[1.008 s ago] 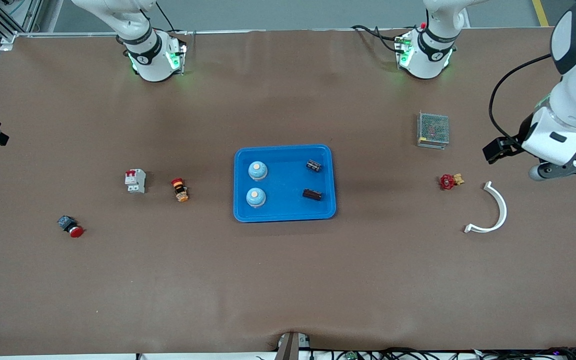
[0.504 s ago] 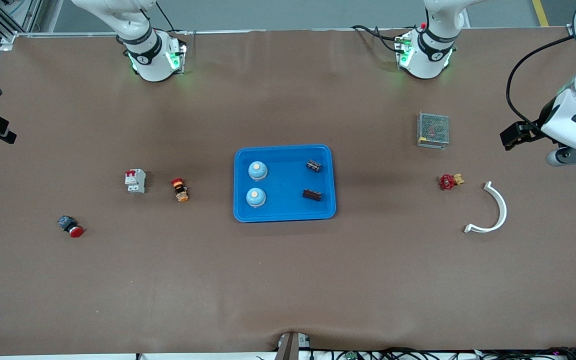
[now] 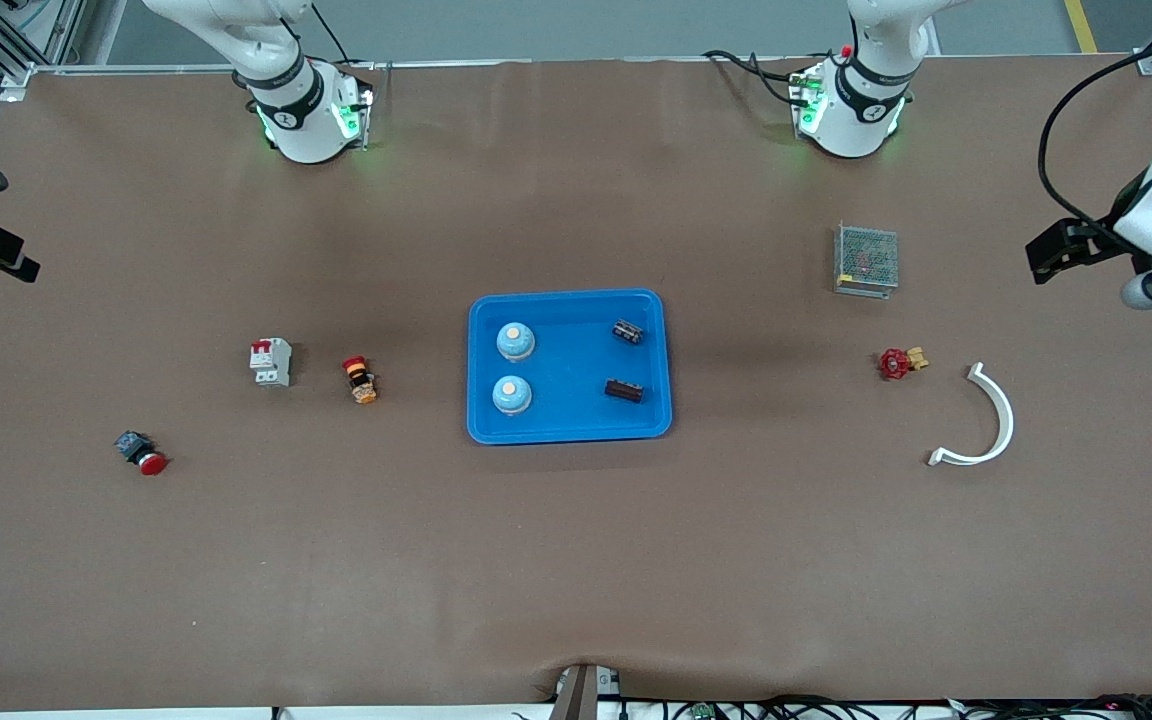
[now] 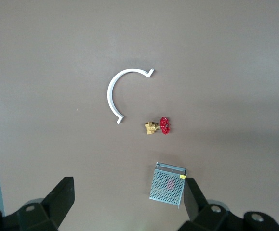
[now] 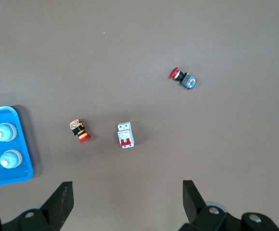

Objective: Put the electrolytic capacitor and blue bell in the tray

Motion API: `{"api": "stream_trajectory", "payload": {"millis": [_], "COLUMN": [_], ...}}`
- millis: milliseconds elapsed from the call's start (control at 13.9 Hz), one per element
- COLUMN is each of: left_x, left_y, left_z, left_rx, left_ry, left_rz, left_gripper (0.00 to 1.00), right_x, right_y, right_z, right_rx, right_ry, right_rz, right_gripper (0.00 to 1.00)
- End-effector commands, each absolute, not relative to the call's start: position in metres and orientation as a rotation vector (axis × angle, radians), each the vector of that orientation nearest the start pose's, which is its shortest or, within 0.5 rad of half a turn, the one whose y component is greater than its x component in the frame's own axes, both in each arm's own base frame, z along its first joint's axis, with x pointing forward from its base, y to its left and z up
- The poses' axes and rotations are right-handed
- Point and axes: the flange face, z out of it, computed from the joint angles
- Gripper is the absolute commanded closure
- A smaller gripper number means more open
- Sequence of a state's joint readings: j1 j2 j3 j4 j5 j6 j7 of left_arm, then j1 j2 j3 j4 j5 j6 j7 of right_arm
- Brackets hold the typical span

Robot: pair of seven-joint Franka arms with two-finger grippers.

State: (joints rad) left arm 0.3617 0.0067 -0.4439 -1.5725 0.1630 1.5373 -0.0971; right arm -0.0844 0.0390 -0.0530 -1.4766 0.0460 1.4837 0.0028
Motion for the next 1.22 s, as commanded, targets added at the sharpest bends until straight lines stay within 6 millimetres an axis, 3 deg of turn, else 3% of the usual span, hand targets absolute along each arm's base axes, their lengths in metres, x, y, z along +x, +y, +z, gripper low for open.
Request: {"api": "stream_trajectory", "payload": {"millis": [0,288,576,1152], "left_x": [0.534,0.529,0.518,0.511], "left_y": [-0.035,-0.024,-0.019,-0.048], "left_z": [0.638,0.645,0.649,0.648], "left_rx": [-2.987,-2.993,-3.084,-3.111], "left_ry": [0.017,0.192,0.175,0.211], "left_rz": [0.047,0.054,0.041,0.003], "left_gripper": [0.00,0.00,0.00,0.00], "right_x": [0.550,0.550,0.549,0.558], "right_y": [-0.076,-0.078,-0.083,-0.085], "right_z": [0.639,0.639,0.639,0.636], "right_rx": [-3.056,-3.055,-3.056,-3.080], "right_ry": [0.263,0.266,0.275,0.222], "right_rz": [0.070,0.068,0.070,0.026], "right_gripper": [0.00,0.00,0.00,0.00]}}
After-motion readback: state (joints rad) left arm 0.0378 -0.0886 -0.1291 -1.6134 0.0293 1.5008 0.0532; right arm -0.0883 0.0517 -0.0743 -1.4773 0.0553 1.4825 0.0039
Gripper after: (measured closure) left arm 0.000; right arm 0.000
